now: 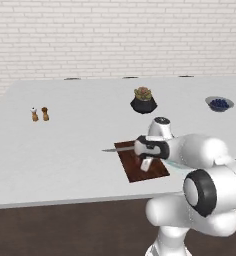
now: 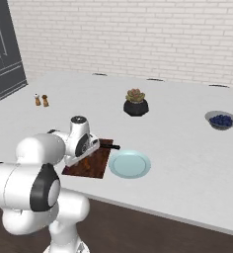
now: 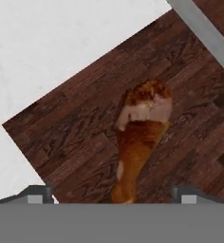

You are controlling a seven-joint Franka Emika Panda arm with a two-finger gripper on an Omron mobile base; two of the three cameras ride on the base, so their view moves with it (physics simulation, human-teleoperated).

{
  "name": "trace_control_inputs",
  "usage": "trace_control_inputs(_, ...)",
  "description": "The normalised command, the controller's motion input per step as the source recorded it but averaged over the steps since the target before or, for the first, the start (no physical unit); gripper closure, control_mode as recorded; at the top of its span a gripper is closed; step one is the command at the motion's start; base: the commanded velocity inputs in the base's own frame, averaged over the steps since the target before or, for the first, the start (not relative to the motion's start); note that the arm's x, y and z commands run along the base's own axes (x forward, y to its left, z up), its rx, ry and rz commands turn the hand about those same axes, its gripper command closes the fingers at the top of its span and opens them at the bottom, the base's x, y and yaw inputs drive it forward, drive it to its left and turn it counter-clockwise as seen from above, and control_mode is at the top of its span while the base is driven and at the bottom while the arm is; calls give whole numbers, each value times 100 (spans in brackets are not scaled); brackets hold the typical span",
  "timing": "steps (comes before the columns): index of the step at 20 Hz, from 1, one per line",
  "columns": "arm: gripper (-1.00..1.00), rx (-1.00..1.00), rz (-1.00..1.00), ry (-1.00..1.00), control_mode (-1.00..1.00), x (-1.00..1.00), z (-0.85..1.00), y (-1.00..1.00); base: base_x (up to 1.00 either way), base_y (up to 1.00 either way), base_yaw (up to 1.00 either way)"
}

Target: Pick up the knife from the drawer and place it on the cutting board. Then place the meat from the plate to the cutting board.

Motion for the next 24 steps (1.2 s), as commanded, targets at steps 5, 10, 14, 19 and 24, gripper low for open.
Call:
trace_control_inputs(5,-100,0,0,-15,-100,-63,100,0,0,0,0)
trace_control_inputs(10,-100,0,0,-8,-100,-47,100,0,0,0,0)
trace_control_inputs(14,-100,0,0,-6,-100,-49,100,0,0,0,0)
trace_control_inputs(19,-100,0,0,-8,-100,-37,100,0,0,0,0)
trace_control_inputs(24,-100,0,0,-11,-100,-46,99,0,0,0,0)
